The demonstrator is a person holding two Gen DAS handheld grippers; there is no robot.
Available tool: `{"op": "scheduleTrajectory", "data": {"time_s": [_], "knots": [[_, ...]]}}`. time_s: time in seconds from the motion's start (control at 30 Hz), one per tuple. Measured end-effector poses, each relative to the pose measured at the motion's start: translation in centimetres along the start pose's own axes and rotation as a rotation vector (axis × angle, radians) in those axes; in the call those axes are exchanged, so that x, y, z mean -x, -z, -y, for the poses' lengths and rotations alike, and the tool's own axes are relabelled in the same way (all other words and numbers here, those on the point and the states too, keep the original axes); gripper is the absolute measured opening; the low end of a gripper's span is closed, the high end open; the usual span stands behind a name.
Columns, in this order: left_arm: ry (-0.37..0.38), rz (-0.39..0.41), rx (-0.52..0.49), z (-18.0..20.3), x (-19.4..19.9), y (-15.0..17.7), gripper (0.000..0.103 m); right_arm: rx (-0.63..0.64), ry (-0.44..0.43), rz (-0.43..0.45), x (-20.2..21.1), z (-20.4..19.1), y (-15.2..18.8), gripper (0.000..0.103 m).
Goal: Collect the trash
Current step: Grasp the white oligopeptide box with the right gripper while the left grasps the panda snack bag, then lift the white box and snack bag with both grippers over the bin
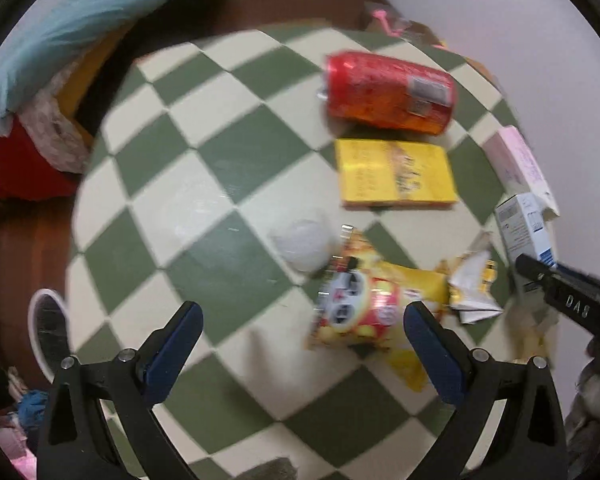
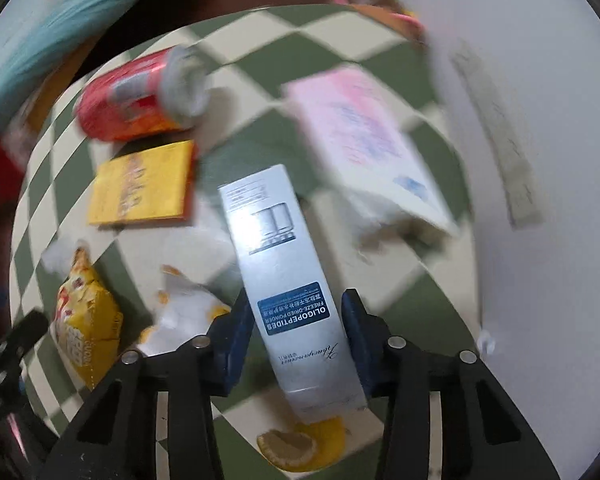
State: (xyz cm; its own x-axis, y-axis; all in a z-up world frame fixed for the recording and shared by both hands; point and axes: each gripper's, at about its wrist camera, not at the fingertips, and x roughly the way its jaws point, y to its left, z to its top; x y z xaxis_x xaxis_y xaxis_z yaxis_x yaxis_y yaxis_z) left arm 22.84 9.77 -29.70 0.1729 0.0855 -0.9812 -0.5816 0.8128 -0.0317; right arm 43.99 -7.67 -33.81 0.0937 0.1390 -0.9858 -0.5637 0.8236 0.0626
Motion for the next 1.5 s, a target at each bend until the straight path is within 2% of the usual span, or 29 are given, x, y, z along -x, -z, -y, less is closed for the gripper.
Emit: {"op": "scheduleTrajectory", "data": {"time_s": [0.07, 0.17, 0.27, 0.37, 0.43, 0.53, 0.57, 0.6, 0.73, 0.93, 1.07, 1.23, 1.5], "knots": [[0.005, -0.018, -0.011, 0.9, -1.1, -0.3, 0.102, -0.058, -0.012, 0.002, 0.4, 1.1, 0.7, 0.045], [0.067, -0.071, -0.028, 2.4, -2.9, -0.9, 0.102, -0.093, -0.040, -0.022, 0.1, 1.9, 1.2, 0.046], [0.073, -0.074, -0.059, 3.6, -3.5, -1.3, 0.099, -0.110, -0.057, -0.036, -0.6, 2.5, 1.1, 0.051], [0.074, -0.070, -0.100, 5.0, -3.7, -1.3, 0.083, -0.090, -0.040, -0.022, -0.9, 2.1, 0.4, 0.051], [0.110, -0.085, -0.100, 5.6, -3.9, -1.1, 0.064, -0.078, -0.033, -0.017, -0.8, 1.7, 1.0, 0.052], [0.105, -0.062, -0.105, 6.3, -3.4, -0.8, 0.055, -0.041, -0.018, -0.001, -0.9, 1.0, 0.9, 0.052], [0.093, -0.051, -0.113, 6.7, -3.2, -0.6, 0.054, -0.033, -0.011, 0.000, -0.9, 0.8, 0.8, 0.051], [0.082, -0.044, -0.117, 6.8, -2.9, -0.5, 0.052, -0.025, -0.019, 0.005, -0.9, 0.6, 0.7, 0.041], [0.040, 0.029, -0.111, 7.0, -0.9, 0.0, 0.051, -0.026, -0.046, 0.047, 1.0, 0.4, 1.2, 0.041], [-0.012, 0.166, -0.058, 4.5, 4.5, 0.4, 0.051, -0.045, -0.043, 0.129, 5.3, -0.5, 2.2, 0.040], [-0.050, 0.252, -0.005, 0.8, 8.4, 0.8, 0.051, -0.060, -0.050, 0.176, 7.8, -2.3, 3.5, 0.040], [-0.061, 0.323, 0.035, -4.9, 11.7, 0.5, 0.051, -0.052, -0.084, 0.230, 10.6, -6.1, 4.8, 0.040], [-0.123, 0.429, 0.138, -15.0, 18.4, 4.2, 0.051, 0.017, -0.188, 0.296, 14.1, -15.3, 6.5, 0.039]]}}
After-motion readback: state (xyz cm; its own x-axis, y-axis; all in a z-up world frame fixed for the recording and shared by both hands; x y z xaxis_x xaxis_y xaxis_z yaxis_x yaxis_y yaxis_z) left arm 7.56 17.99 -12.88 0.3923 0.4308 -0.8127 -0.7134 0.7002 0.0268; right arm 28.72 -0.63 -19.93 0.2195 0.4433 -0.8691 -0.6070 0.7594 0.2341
